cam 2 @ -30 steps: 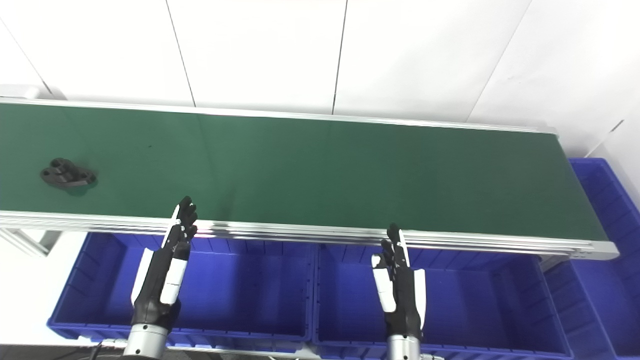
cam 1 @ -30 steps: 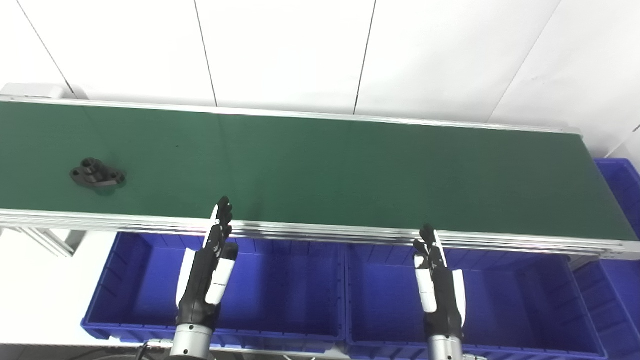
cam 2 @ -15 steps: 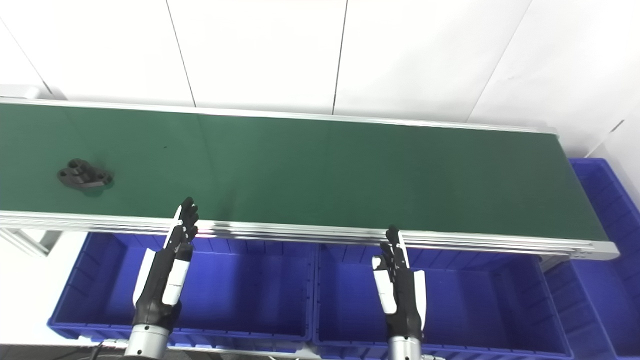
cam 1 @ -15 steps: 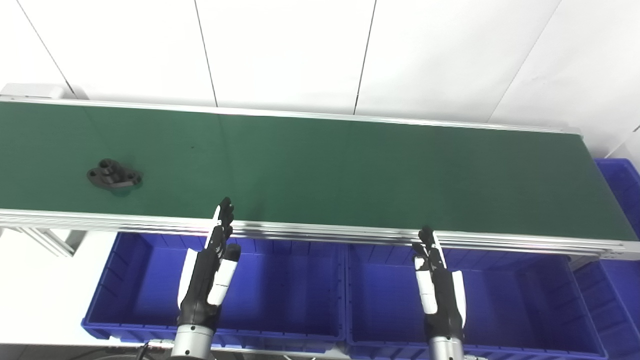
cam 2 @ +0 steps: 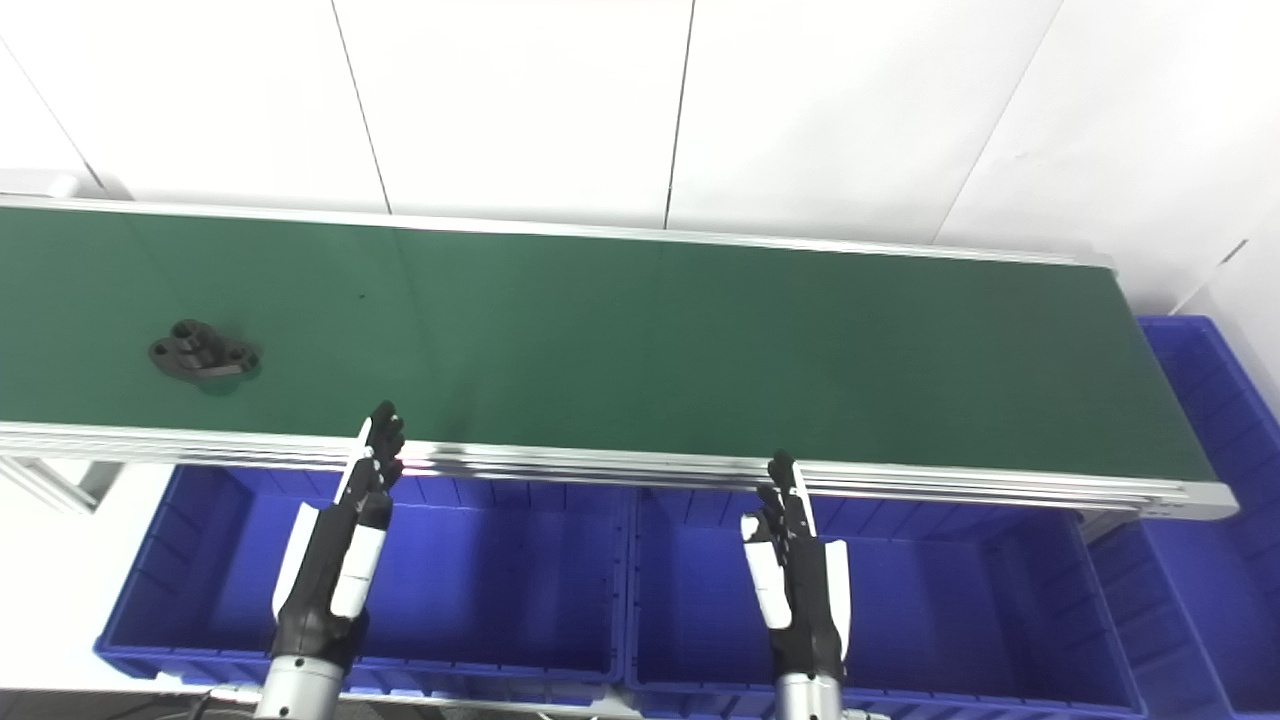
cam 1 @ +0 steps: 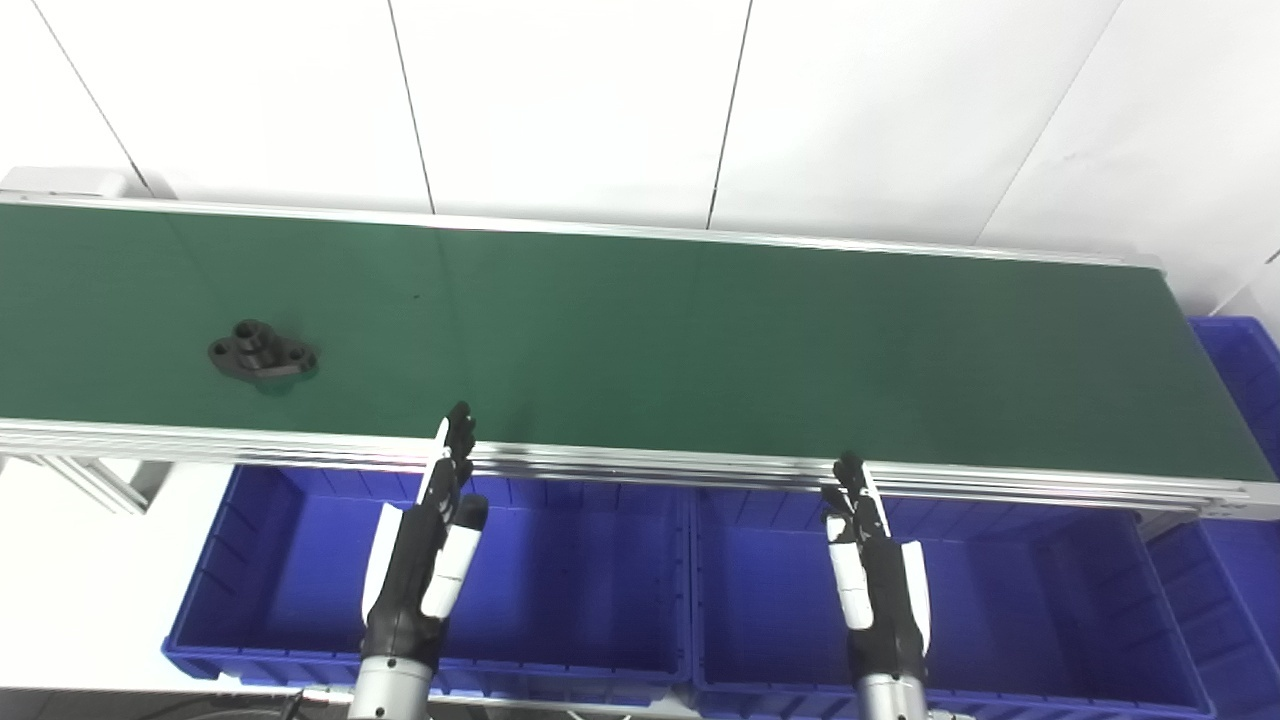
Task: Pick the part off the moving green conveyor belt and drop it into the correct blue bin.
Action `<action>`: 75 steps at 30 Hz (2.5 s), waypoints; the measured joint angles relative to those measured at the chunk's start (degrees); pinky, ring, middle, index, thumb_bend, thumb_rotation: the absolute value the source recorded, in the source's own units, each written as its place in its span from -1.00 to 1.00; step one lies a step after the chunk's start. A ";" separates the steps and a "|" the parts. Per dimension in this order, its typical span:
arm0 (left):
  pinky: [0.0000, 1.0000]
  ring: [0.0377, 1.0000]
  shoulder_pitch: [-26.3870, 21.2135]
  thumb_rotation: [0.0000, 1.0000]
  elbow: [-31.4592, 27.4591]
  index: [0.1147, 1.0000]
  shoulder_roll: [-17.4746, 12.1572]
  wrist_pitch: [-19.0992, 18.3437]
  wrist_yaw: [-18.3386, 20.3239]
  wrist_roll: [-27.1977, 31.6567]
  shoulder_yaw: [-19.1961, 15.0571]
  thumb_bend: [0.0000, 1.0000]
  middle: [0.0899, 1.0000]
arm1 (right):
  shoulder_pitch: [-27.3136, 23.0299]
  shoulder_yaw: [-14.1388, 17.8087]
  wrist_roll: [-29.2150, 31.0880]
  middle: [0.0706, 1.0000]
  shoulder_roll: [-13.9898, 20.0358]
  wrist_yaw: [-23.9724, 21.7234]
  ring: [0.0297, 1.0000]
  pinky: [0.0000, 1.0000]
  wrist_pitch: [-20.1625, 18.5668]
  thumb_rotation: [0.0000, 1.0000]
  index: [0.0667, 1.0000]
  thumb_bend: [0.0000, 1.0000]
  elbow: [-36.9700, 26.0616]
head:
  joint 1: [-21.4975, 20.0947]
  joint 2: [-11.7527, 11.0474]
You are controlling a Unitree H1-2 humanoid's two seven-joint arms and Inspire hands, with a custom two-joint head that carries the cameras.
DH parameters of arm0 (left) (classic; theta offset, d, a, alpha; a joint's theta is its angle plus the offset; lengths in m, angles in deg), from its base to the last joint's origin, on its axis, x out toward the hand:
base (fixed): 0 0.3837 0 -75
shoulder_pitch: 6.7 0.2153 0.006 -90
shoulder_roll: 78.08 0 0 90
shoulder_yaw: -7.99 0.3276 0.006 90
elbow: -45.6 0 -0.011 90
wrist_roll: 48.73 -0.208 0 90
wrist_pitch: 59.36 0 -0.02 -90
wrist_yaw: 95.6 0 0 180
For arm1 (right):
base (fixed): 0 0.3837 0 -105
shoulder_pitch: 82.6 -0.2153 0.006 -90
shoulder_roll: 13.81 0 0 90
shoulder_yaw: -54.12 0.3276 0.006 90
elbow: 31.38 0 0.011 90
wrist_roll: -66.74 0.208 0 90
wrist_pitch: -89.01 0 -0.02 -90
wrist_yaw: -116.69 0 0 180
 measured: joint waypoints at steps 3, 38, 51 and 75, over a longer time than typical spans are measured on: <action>1.00 1.00 1.87 1.00 -0.24 1.00 0.01 -1.93 0.01 -0.15 0.26 0.30 1.00 | 0.01 -0.28 -0.15 0.88 0.51 -0.07 0.80 0.75 1.33 1.00 0.90 0.86 0.00 | 0.00 0.00; 1.00 1.00 1.70 0.97 3.14 1.00 3.94 1.50 -2.23 -2.48 0.94 0.09 1.00 | -0.45 1.33 3.69 0.96 4.44 -2.65 0.92 0.93 9.21 1.00 0.94 0.77 5.15 | 10.72 -4.92; 0.87 0.94 0.65 0.80 6.28 1.00 4.16 3.41 -4.26 -4.96 1.82 0.00 1.00 | -1.13 3.05 5.73 1.00 5.67 -3.89 0.96 0.94 13.80 1.00 1.00 0.68 9.88 | 17.04 -7.03; 0.88 0.92 0.64 0.67 2.00 1.00 4.22 0.50 -5.10 -6.99 2.58 -0.12 1.00 | -0.33 0.90 -12.27 0.96 9.47 1.59 0.91 0.86 15.27 1.00 0.96 0.67 0.61 | 17.85 1.14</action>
